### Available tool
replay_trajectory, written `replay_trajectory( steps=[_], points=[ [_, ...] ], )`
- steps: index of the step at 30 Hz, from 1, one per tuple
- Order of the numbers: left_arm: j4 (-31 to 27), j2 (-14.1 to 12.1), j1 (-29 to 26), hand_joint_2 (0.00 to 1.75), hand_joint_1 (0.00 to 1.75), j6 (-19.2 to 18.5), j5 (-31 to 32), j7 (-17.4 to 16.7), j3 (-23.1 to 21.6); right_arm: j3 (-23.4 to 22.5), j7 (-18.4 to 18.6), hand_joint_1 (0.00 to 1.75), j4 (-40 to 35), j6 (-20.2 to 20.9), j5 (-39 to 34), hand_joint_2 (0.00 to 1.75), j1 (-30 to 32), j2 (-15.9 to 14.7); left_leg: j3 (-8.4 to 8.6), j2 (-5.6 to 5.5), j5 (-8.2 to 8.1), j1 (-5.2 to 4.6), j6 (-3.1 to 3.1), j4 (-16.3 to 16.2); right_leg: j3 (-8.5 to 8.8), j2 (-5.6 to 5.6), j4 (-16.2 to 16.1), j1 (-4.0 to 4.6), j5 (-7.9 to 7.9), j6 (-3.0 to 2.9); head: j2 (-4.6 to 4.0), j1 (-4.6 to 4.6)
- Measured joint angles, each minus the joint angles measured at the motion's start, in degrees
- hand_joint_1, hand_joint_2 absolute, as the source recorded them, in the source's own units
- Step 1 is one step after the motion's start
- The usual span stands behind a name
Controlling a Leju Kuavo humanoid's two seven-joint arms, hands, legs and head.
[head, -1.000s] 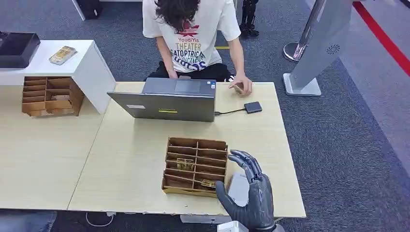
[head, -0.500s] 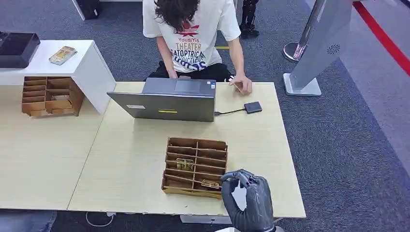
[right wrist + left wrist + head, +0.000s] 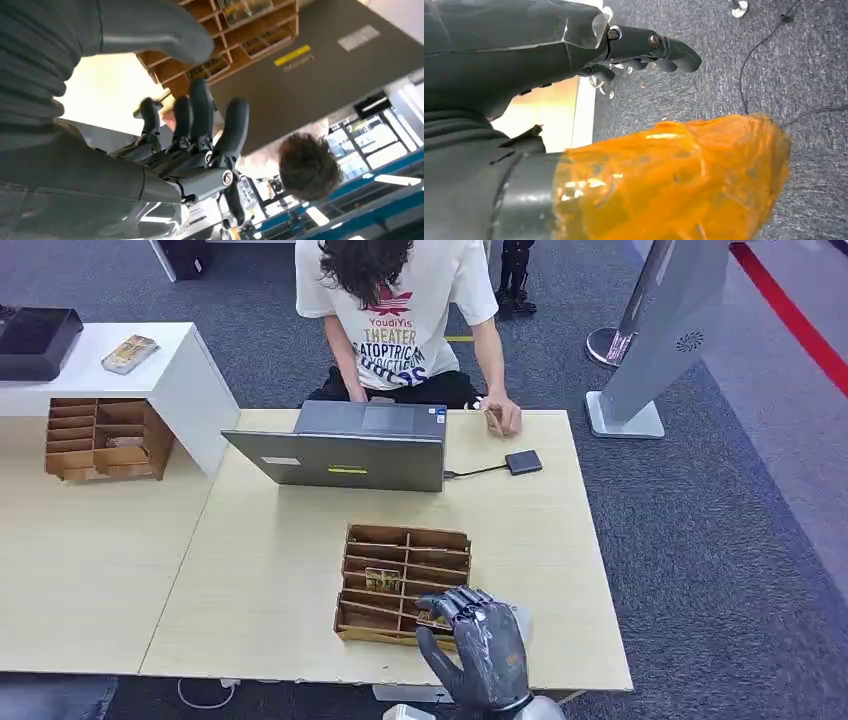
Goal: Pass the card to the sensor for recognition and then transmit it.
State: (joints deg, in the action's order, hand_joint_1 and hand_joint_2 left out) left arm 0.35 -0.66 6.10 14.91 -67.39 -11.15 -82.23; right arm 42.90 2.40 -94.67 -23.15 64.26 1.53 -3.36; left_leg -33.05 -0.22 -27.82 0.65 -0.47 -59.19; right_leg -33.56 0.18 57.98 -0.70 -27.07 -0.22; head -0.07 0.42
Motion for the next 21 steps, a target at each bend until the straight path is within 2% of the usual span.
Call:
replay_trajectory(
  steps=[2, 6, 9, 10, 21],
  points=[
    [0.0, 0.0, 0.0, 0.00, 0.00, 0.0, -0.2, 0.0, 0.1, 0.7, 0.3, 0.98, 1.6, 0.7, 0.7, 1.75, -0.7, 0.0, -0.01, 0.00, 0.00, 0.00, 0.00, 0.0, 0.00, 0.00, 0.0, 0.00, 0.00, 0.00, 0.00, 0.00],
    [0.0, 0.0, 0.0, 0.00, 0.00, 0.0, -0.5, 0.0, 0.3, 1.6, 0.8, 0.75, 3.4, 1.6, 1.8, 1.75, -1.6, 0.0, -0.01, 0.00, 0.00, 0.00, 0.00, 0.0, 0.00, 0.00, 0.0, 0.00, 0.00, 0.00, 0.00, 0.00],
    [0.0, 0.0, 0.0, 0.00, 0.00, 0.0, -0.7, 0.0, 0.4, 2.1, 1.0, 0.73, 4.6, 2.1, 2.4, 1.75, -2.1, 0.0, -0.01, 0.00, 0.00, 0.00, 0.00, 0.0, 0.00, 0.00, 0.0, 0.00, 0.00, 0.00, 0.00, 0.00],
    [0.0, 0.0, 0.0, 0.00, 0.00, 0.0, -0.7, 0.0, 0.4, 2.3, 1.1, 0.68, 4.9, 2.1, 2.5, 1.75, -2.2, 0.0, -0.01, 0.00, 0.00, 0.00, 0.00, 0.0, 0.00, 0.00, 0.0, 0.00, 0.00, 0.00, 0.00, 0.00],
    [0.0, 0.1, -0.3, 0.00, 0.00, 0.0, -1.5, -0.5, 0.5, 3.0, 2.1, 0.77, 7.5, 2.7, 3.6, 1.75, -2.9, 0.0, -0.01, -0.01, 0.00, 0.00, 0.00, 0.0, 0.00, 0.00, 0.0, 0.00, 0.00, 0.00, 0.02, 0.00]
  ],
)
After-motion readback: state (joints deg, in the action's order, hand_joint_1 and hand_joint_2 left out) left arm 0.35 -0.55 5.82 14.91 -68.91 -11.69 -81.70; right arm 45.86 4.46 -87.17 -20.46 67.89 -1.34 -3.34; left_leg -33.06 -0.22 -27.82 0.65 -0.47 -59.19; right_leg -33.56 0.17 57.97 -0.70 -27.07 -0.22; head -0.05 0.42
